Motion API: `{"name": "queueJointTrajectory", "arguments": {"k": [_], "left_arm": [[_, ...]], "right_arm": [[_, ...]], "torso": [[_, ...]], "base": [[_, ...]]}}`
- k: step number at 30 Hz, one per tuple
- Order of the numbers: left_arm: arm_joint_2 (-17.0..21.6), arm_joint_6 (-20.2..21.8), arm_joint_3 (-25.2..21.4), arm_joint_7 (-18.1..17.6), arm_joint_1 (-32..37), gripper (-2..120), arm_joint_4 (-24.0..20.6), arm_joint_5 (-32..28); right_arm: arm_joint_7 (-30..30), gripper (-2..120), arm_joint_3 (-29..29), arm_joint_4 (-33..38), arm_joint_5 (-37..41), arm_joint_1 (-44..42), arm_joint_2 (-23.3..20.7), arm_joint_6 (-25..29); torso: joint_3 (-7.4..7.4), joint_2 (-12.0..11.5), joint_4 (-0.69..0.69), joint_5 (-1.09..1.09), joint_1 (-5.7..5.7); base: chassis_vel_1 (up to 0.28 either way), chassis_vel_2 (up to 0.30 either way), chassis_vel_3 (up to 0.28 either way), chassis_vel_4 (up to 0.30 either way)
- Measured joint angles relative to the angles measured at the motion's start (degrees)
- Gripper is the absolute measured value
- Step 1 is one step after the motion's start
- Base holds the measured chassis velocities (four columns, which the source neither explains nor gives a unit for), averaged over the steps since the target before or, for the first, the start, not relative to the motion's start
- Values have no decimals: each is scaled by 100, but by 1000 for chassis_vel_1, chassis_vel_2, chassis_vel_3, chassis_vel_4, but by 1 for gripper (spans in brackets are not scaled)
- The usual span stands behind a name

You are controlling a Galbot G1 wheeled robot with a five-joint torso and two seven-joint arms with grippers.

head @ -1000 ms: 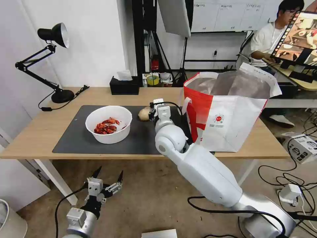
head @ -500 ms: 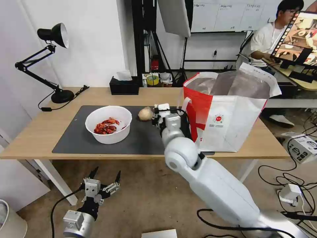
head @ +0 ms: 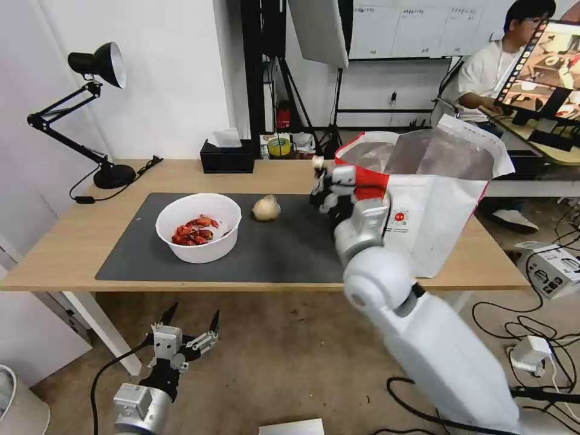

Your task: Pick up the trash from the table and place it into the takeout bag.

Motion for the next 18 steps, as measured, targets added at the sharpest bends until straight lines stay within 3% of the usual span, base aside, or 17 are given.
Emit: {"name": "queueJointTrajectory", "arguments": {"k": [18], "left_arm": [[111, 11, -40, -6, -77, 100, 36, -74]], "right_arm": [[214, 0, 731, -248, 283, 449, -443, -166]], "torso": [[0, 0, 0, 0, 1]], "base": [[0, 0, 0, 0]]}}
